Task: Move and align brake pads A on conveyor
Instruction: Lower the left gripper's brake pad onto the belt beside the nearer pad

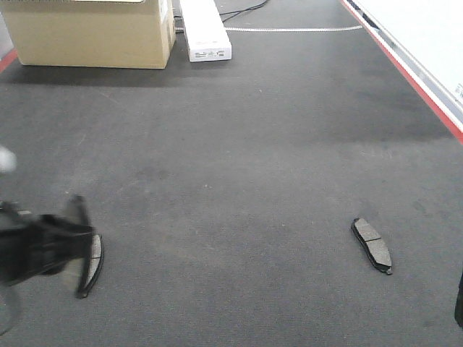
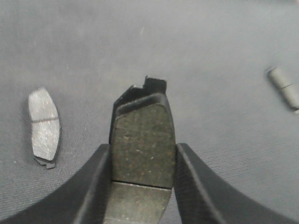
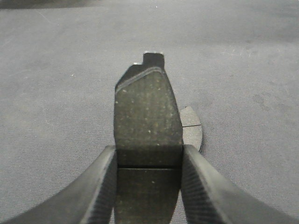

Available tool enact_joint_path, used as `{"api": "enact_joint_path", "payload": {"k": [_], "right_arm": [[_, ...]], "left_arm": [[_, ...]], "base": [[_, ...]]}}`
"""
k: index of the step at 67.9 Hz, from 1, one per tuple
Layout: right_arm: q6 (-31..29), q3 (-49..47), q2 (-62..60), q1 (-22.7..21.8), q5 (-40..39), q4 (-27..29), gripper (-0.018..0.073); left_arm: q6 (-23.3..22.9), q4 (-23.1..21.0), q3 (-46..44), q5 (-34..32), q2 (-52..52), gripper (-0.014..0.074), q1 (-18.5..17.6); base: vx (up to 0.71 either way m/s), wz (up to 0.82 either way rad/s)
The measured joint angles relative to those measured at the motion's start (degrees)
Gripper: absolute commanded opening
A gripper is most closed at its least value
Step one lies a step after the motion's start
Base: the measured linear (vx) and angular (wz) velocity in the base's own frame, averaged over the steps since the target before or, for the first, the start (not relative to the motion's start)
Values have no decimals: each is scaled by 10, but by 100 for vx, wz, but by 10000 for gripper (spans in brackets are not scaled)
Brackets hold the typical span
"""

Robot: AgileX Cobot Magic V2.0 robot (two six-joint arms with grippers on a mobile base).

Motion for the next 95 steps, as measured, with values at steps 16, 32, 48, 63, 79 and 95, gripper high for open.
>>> {"api": "enact_joint_path", "payload": {"k": [16,32,48,63,79,95], "right_arm": [[0,0,0,0,0,0,-4],[0,0,0,0,0,0,-4],[0,0,0,0,0,0,-4],[0,0,0,0,0,0,-4],[0,0,0,0,0,0,-4],[0,0,0,0,0,0,-4]], "left_arm": [[0,-42,-60,-13,191,8,0],[0,-85,-111,-33,307,24,-5],[0,-108,-157,-40,400,73,-6],[9,-112,-213,-17,481,197,-6],[22,-112,-245,7,517,388,-6],[22,-86,-246,2,516,407,-6]], "base": [[0,0],[0,0],[0,0],[0,0],[0,0],[0,0]]}}
